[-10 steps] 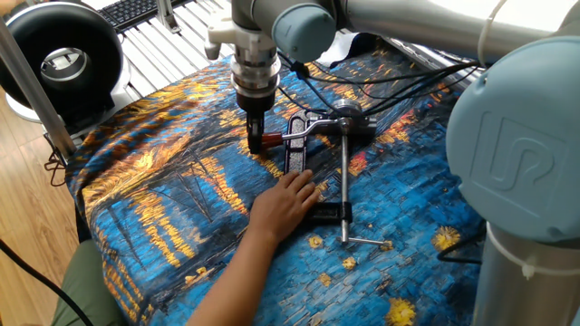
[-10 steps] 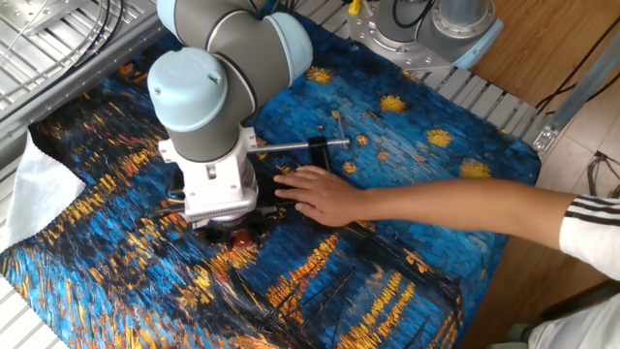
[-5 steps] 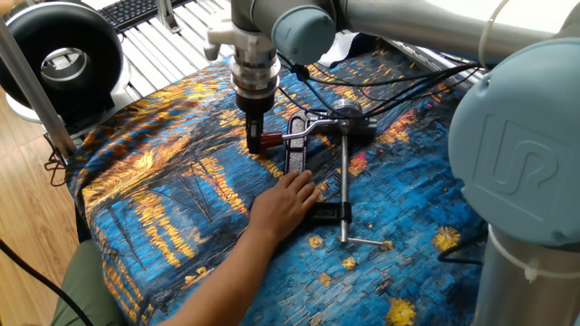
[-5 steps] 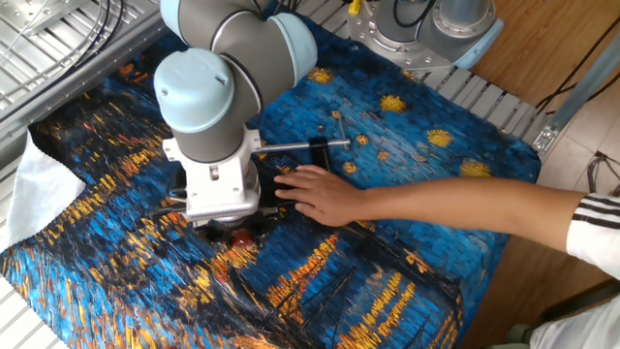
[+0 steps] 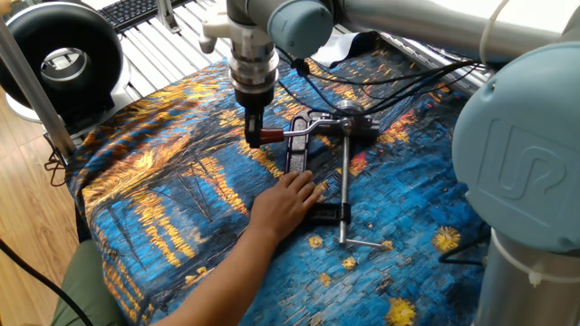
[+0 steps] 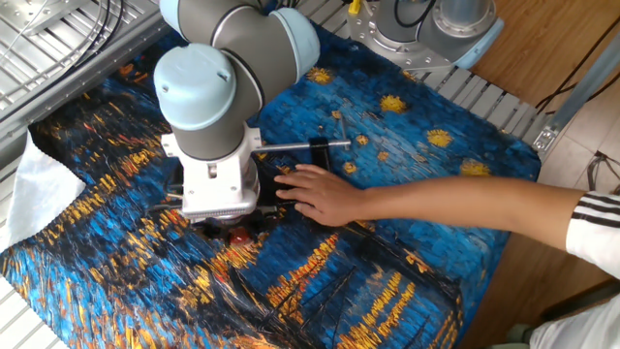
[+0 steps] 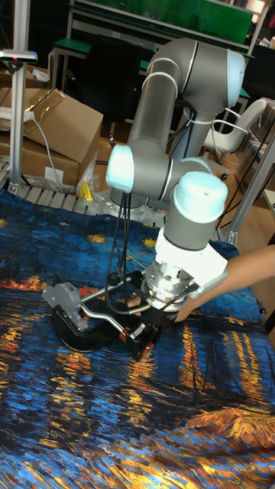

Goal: Pull up the lever

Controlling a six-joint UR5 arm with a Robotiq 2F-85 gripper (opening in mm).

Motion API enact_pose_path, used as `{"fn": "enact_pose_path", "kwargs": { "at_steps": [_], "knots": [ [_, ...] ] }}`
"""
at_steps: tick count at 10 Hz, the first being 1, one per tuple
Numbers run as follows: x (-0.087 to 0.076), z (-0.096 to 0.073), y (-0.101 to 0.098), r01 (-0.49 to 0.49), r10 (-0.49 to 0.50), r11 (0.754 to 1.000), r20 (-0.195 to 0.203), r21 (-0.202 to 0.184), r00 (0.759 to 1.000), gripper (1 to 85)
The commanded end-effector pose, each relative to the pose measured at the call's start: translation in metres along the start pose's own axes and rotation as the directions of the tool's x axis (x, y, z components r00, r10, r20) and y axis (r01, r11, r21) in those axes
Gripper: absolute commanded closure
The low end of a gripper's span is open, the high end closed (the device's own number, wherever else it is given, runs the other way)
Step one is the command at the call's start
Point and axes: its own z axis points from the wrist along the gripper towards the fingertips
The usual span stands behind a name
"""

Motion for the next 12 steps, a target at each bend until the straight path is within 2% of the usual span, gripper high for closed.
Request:
{"fn": "enact_pose_path", "kwargs": {
  "at_steps": [1,4,7,9,12],
  "knots": [
    [0.003,-0.027,-0.003,-0.038,0.039,0.999,-0.04,0.021,0.998,69.0],
    [0.004,-0.05,0.0,-0.068,0.071,0.997,-0.084,0.047,0.994,71.7],
    [0.028,-0.07,-0.01,-0.095,0.108,0.992,-0.17,0.081,0.98,71.7],
    [0.038,-0.082,-0.006,-0.128,0.147,0.987,-0.206,0.101,0.967,72.0],
    [0.059,-0.109,-0.003,-0.161,0.202,0.974,-0.286,0.162,0.937,77.0]
  ]
}}
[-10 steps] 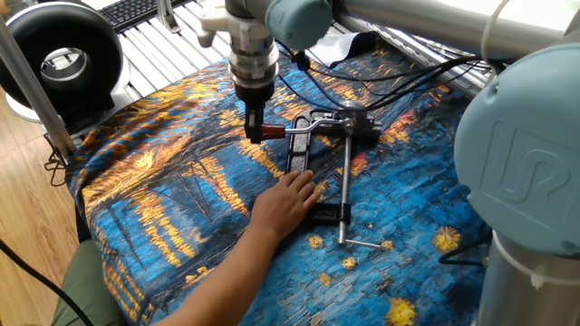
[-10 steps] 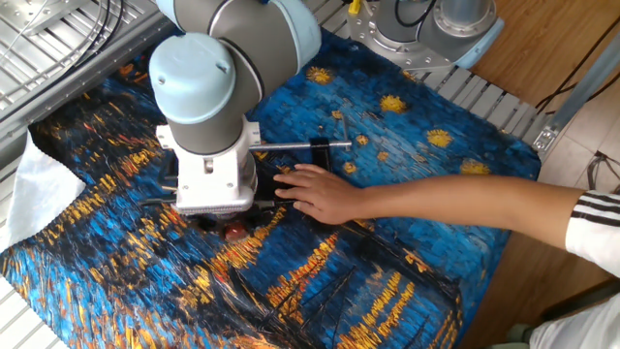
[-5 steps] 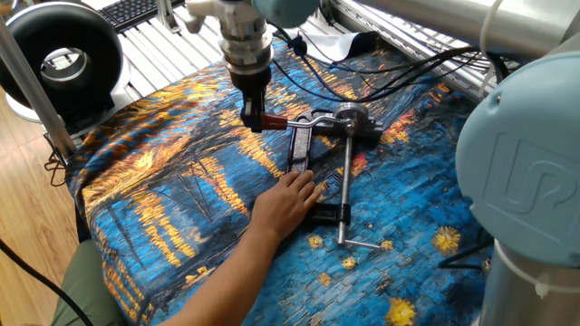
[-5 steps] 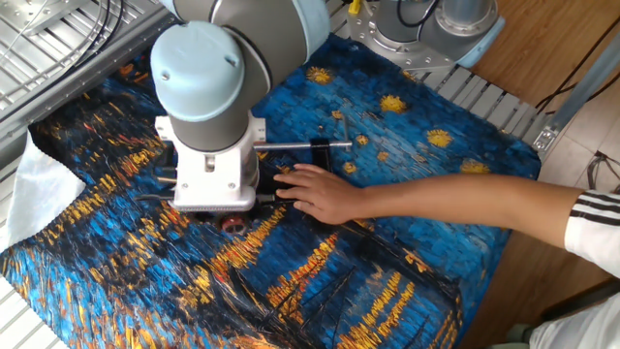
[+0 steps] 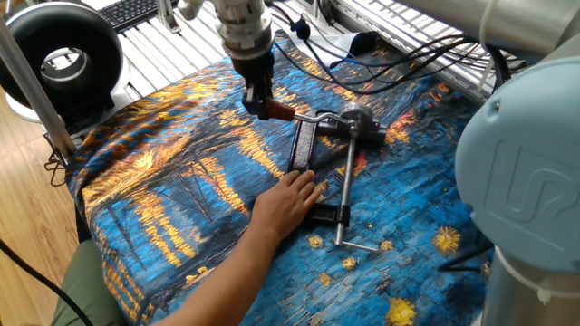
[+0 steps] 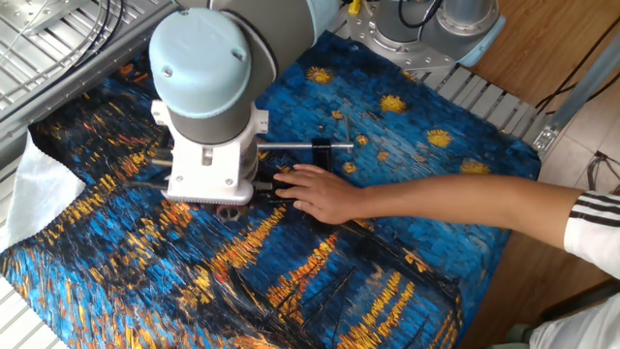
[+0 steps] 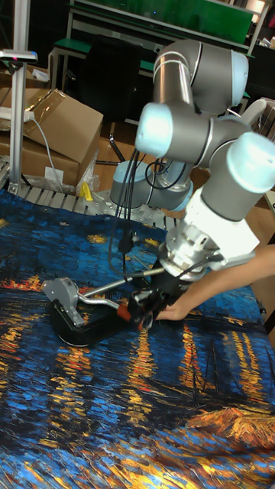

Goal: Pull up the lever

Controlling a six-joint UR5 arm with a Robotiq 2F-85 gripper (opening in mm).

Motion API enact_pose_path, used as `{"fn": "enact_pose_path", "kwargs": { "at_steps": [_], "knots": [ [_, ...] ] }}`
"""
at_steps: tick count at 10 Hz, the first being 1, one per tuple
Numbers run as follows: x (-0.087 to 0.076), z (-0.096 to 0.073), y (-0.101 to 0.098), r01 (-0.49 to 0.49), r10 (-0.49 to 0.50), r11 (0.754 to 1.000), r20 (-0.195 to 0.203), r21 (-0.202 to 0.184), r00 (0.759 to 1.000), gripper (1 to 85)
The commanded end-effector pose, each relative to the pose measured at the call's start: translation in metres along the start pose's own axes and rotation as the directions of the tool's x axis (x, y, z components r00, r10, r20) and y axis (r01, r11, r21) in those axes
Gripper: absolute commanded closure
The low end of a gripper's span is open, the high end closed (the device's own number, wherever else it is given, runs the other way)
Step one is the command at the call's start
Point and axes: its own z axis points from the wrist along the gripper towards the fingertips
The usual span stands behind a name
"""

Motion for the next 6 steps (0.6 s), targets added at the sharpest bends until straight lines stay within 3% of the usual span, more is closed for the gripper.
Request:
{"fn": "enact_pose_path", "kwargs": {
  "at_steps": [1,6],
  "knots": [
    [0.025,-0.023,-0.003,-0.046,0.049,0.998,-0.081,0.04,0.996,77.7],
    [0.044,-0.048,-0.002,-0.089,0.105,0.992,-0.201,0.09,0.974,82.7]
  ]
}}
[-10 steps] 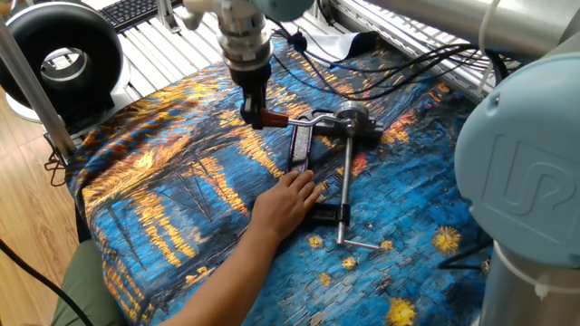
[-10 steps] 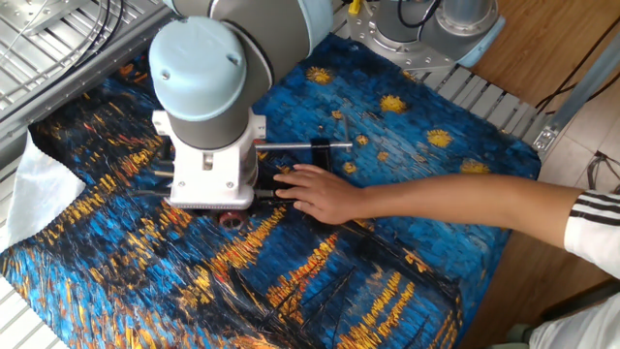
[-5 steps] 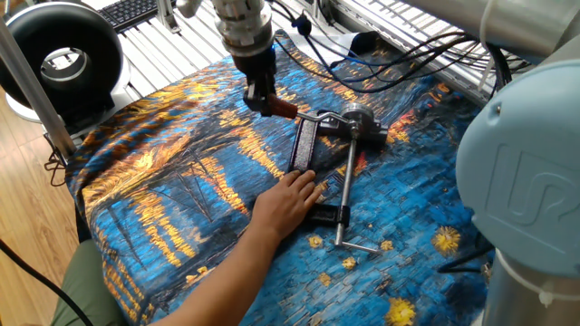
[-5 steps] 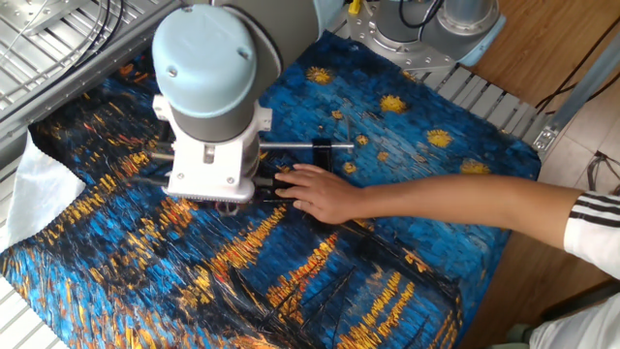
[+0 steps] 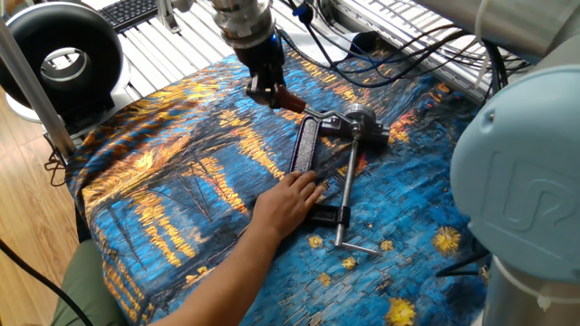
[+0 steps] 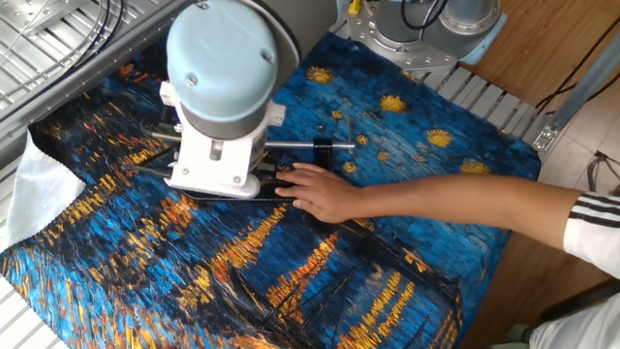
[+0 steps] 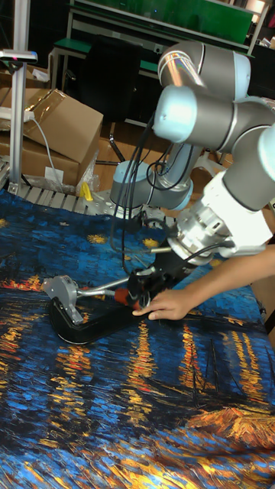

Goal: Pull up the lever

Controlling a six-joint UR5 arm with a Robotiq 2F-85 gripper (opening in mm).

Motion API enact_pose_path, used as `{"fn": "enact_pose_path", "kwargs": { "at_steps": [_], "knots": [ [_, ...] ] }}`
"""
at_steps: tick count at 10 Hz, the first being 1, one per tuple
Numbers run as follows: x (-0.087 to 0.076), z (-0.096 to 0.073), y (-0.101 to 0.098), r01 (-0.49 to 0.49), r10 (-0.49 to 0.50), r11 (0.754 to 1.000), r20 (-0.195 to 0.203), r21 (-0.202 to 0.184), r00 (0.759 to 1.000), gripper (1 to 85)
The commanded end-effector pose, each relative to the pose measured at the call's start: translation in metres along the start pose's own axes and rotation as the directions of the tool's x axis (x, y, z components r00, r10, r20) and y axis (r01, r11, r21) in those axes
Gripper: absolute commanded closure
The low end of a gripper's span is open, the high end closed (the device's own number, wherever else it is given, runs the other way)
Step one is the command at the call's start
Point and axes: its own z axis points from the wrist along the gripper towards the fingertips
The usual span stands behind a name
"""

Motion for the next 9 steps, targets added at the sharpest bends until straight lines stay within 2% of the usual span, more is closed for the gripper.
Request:
{"fn": "enact_pose_path", "kwargs": {
  "at_steps": [1,3,4,5,7,8,9],
  "knots": [
    [0.013,-0.01,0.0,-0.027,0.027,1.0,-0.061,0.009,0.998,82.7],
    [0.023,0.0,-0.009,-0.022,0.022,1.0,-0.067,0.003,0.998,82.3],
    [0.025,-0.002,-0.012,-0.022,0.023,1.0,-0.082,0.019,0.996,80.3],
    [0.022,-0.007,-0.007,-0.019,0.021,1.0,-0.094,0.022,0.995,73.7],
    [0.011,-0.018,0.009,-0.018,0.018,1.0,-0.099,0.005,0.995,60.7],
    [0.003,-0.013,0.02,-0.01,0.006,0.999,-0.06,-0.052,0.998,47.3],
    [0.0,-0.006,0.021,-0.001,-0.002,0.996,-0.032,-0.084,0.999,41.7]
  ]
}}
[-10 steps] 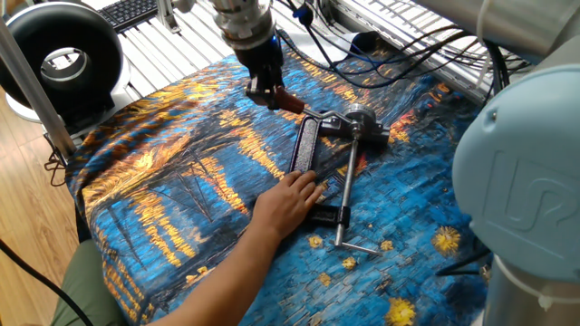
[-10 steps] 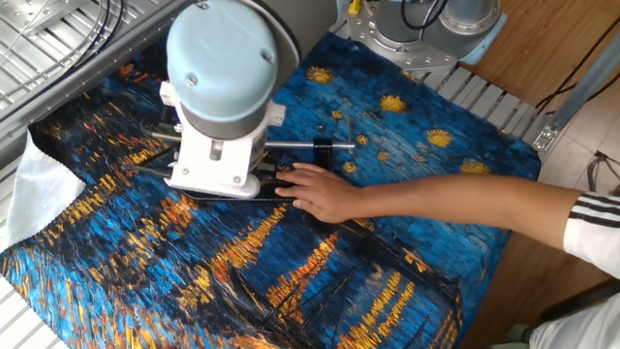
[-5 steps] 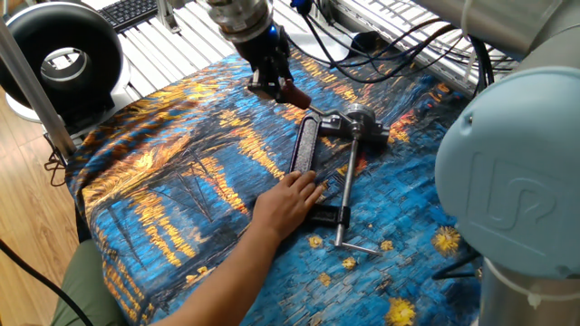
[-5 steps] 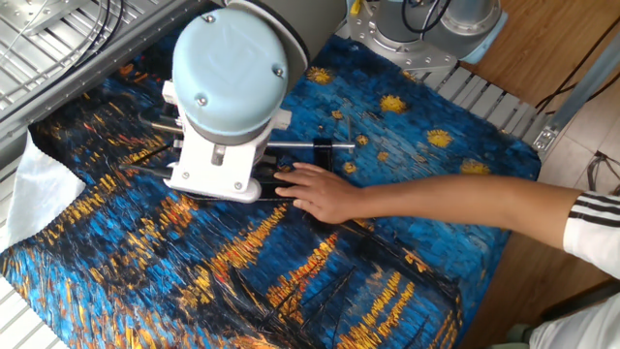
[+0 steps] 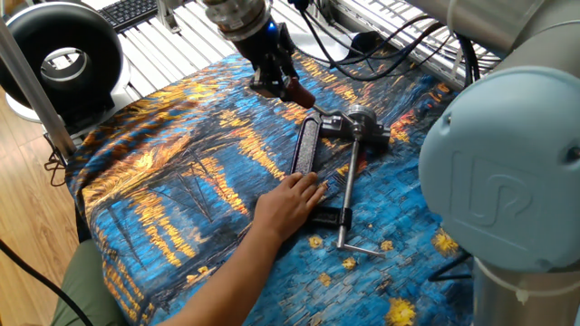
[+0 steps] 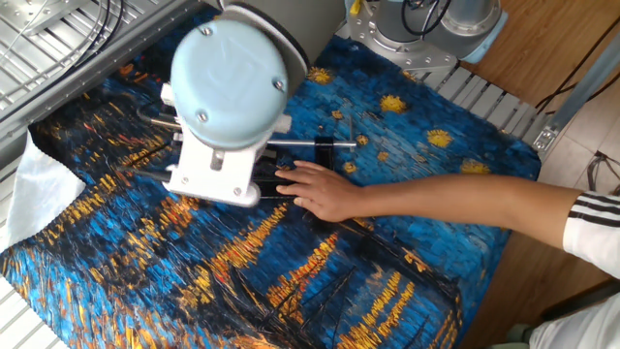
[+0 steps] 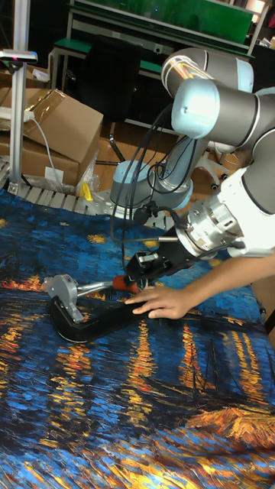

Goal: Pull up the lever

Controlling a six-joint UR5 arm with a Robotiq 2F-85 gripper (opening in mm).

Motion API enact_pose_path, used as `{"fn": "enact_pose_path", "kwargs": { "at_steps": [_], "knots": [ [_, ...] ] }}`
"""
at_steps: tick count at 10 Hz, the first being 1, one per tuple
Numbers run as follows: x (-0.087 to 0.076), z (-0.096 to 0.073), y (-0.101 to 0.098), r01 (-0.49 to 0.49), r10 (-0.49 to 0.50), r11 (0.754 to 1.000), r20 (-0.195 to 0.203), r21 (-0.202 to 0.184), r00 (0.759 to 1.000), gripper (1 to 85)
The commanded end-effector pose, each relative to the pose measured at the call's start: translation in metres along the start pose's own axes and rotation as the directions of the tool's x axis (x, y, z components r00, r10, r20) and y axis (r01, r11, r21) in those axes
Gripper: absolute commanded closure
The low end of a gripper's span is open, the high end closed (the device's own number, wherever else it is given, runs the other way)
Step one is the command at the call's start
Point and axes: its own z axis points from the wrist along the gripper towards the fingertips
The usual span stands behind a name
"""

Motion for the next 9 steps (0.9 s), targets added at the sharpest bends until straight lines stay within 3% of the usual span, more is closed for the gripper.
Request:
{"fn": "enact_pose_path", "kwargs": {
  "at_steps": [1,3,4,6,9],
  "knots": [
    [-0.011,0.006,0.009,0.043,-0.04,0.996,0.049,-0.075,0.998,35.7],
    [-0.012,0.0,0.011,0.05,-0.045,0.995,0.052,-0.092,0.998,27.7],
    [-0.015,-0.004,0.021,0.048,-0.041,0.992,0.055,-0.12,0.998,24.3],
    [-0.015,-0.002,0.022,0.064,-0.054,0.988,0.072,-0.14,0.996,17.7],
    [-0.013,-0.002,0.023,0.066,-0.055,0.988,0.078,-0.141,0.995,16.0]
  ]
}}
